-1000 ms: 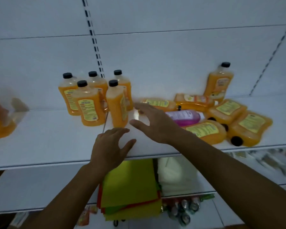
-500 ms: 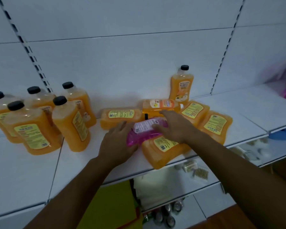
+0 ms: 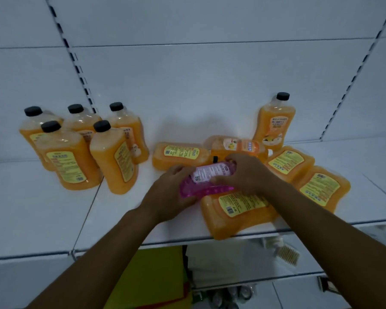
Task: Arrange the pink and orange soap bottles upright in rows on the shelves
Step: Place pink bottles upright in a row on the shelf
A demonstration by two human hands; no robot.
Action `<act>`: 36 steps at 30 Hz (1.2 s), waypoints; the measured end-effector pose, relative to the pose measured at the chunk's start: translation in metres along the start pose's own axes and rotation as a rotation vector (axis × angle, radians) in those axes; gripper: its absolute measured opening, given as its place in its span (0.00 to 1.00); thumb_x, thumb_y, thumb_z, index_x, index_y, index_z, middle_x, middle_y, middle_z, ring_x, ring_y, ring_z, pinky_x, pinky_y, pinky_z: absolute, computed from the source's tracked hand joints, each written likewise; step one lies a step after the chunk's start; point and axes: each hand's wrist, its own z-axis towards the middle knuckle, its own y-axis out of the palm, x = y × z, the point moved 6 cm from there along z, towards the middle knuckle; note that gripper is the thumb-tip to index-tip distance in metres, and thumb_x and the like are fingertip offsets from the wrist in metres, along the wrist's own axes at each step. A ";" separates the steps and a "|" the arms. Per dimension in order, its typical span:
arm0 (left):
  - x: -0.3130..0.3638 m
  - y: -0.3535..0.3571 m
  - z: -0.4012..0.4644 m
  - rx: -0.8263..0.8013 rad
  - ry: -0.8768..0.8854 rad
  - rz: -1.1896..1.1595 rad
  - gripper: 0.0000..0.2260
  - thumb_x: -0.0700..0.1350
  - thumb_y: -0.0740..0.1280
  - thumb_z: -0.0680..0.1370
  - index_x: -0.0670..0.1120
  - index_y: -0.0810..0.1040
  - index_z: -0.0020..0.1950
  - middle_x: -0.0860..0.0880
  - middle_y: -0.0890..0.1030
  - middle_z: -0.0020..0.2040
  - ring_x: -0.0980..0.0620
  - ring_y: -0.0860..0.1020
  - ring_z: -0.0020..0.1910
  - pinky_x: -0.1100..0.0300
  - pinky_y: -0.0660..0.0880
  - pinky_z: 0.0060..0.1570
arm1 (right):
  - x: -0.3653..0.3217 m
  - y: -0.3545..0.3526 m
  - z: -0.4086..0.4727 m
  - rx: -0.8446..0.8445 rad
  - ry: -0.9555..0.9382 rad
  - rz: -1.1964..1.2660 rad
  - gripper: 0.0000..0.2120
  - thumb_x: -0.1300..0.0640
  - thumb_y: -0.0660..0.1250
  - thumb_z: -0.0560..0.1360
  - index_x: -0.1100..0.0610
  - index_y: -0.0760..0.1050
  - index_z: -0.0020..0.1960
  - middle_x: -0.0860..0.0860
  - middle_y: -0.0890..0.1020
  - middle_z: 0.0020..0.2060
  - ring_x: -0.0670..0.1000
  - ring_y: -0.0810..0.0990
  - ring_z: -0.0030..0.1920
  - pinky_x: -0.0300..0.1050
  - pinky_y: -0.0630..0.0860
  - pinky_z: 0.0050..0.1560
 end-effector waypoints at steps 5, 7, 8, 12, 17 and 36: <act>0.004 -0.013 -0.016 0.086 -0.049 -0.112 0.32 0.60 0.70 0.71 0.48 0.70 0.71 0.48 0.74 0.62 0.50 0.75 0.58 0.55 0.77 0.54 | -0.023 -0.016 0.002 0.111 -0.102 0.031 0.32 0.39 0.72 0.69 0.57 0.72 0.65 0.54 0.79 0.56 0.53 0.77 0.53 0.50 0.77 0.55; 0.001 -0.026 -0.024 0.145 -0.095 -0.195 0.29 0.61 0.69 0.73 0.52 0.70 0.70 0.52 0.75 0.61 0.53 0.75 0.58 0.58 0.77 0.55 | -0.035 -0.024 0.003 0.148 -0.149 0.123 0.32 0.40 0.71 0.70 0.57 0.71 0.66 0.55 0.78 0.58 0.53 0.77 0.55 0.51 0.77 0.56; -0.001 -0.032 -0.029 0.168 -0.147 -0.268 0.27 0.59 0.70 0.73 0.54 0.70 0.70 0.54 0.75 0.60 0.54 0.76 0.58 0.59 0.77 0.55 | -0.041 -0.028 0.004 0.158 -0.170 0.183 0.31 0.40 0.70 0.71 0.57 0.71 0.67 0.55 0.78 0.58 0.52 0.77 0.55 0.49 0.76 0.54; -0.007 -0.056 -0.055 0.228 -0.285 -0.586 0.23 0.48 0.70 0.74 0.51 0.72 0.68 0.54 0.77 0.61 0.57 0.79 0.57 0.61 0.78 0.53 | -0.076 -0.032 0.004 0.150 -0.282 0.396 0.33 0.40 0.72 0.69 0.53 0.69 0.68 0.49 0.76 0.57 0.49 0.76 0.55 0.44 0.75 0.51; -0.023 -0.074 -0.097 0.335 -0.459 -0.969 0.21 0.46 0.67 0.75 0.49 0.73 0.69 0.45 0.78 0.63 0.45 0.80 0.58 0.50 0.81 0.45 | -0.123 -0.018 0.001 0.025 -0.472 0.496 0.44 0.39 0.75 0.61 0.52 0.65 0.72 0.52 0.74 0.62 0.52 0.76 0.57 0.45 0.78 0.55; 0.086 -0.029 0.043 -0.079 -0.163 -0.959 0.20 0.50 0.72 0.70 0.49 0.73 0.60 0.47 0.83 0.50 0.43 0.84 0.43 0.53 0.80 0.34 | -0.016 -0.123 -0.054 0.476 -0.160 0.610 0.39 0.53 0.76 0.70 0.49 0.59 0.75 0.47 0.75 0.61 0.44 0.77 0.57 0.39 0.79 0.51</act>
